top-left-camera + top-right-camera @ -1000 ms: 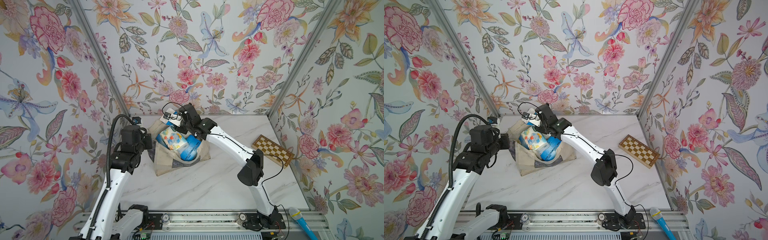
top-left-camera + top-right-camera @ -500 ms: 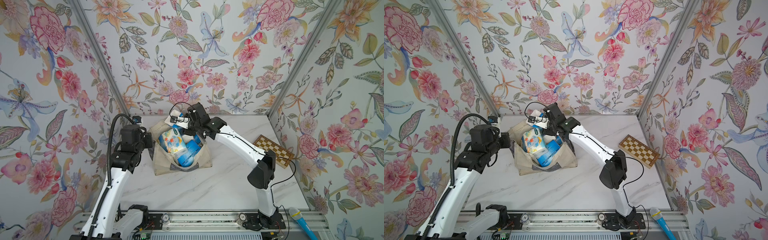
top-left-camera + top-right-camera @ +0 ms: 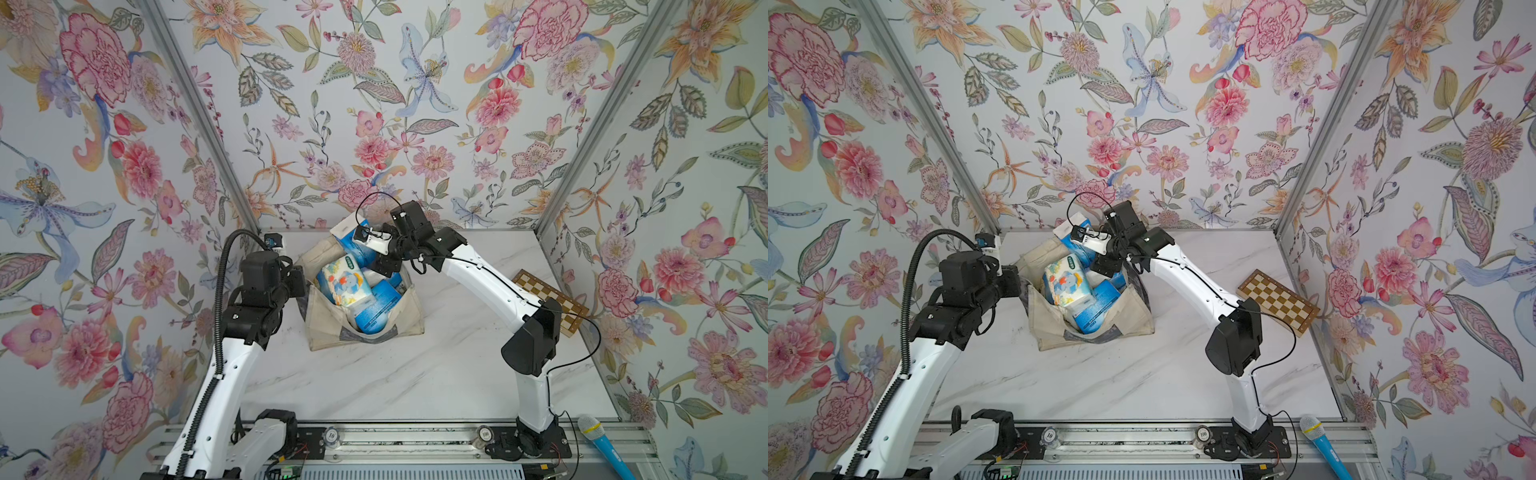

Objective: Put tissues into the canvas bag
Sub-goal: Place the pack of facial tissues in the canvas bag, then adjust the canvas bag at the center of the board.

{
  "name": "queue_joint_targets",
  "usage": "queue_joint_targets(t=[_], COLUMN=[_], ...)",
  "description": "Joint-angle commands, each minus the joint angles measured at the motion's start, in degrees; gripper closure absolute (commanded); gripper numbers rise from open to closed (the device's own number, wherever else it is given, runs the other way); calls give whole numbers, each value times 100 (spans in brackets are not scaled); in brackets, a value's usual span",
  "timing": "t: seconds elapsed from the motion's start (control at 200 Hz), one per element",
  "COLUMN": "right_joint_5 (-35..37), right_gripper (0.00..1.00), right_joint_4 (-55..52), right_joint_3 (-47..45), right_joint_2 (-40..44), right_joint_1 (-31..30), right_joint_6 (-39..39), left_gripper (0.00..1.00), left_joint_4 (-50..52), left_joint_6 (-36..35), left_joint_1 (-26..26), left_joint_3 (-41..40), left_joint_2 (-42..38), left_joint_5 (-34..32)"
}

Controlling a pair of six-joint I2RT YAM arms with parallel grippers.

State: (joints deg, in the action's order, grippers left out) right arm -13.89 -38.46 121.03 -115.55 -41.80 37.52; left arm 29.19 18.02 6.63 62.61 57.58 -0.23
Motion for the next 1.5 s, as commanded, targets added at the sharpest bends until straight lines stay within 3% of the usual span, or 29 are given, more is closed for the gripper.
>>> queue_joint_targets(t=[0.0, 0.175, 0.295, 0.36, 0.46, 0.541, 0.701, 0.941, 1.071, 1.216, 1.496], right_joint_5=[-1270, -2477, -2614, -2617, -2376, -2032, -1478, -124, 185, 1073, 936], right_gripper=[10, 10, 9, 20, 43, 49, 47, 39, 46, 53, 49], right_joint_4=[-199, 673, 2081, 2342, 1801, 1186, -293, -1399, -1762, -2075, -2063], right_joint_3=[-35, -391, -903, -732, -53, 429, 1079, 977, 1106, 1184, 1170], right_joint_2=[454, 861, 1073, 920, 548, 298, -13, 65, -83, -181, 7], right_joint_1=[254, 668, 895, 1017, 1086, 1069, 813, 227, 155, 85, -20], right_joint_6=[-675, -1654, -2964, -3680, -4108, -4285, -4239, -3761, -3752, -3822, -3638], left_gripper=[100, 100, 100, 100, 100, 100, 100, 100, 100, 100, 100], left_joint_4=[-296, -326, -334, -326, -317, -309, -323, -361, -396, -423, -502], left_joint_6=[58, 83, 97, 97, 87, 78, 79, 52, 70, 79, 88], left_joint_1=[-136, -136, -132, -136, -136, -136, -136, -136, -132, -136, -136], left_joint_3=[-29, -123, -183, -195, -192, -182, -154, -118, -126, -118, -143], left_joint_2=[-169, -243, -308, -330, -362, -370, -324, -244, -238, -211, -135], left_joint_5=[-242, -212, -197, -197, -214, -210, -145, -92, -52, -12, 66])
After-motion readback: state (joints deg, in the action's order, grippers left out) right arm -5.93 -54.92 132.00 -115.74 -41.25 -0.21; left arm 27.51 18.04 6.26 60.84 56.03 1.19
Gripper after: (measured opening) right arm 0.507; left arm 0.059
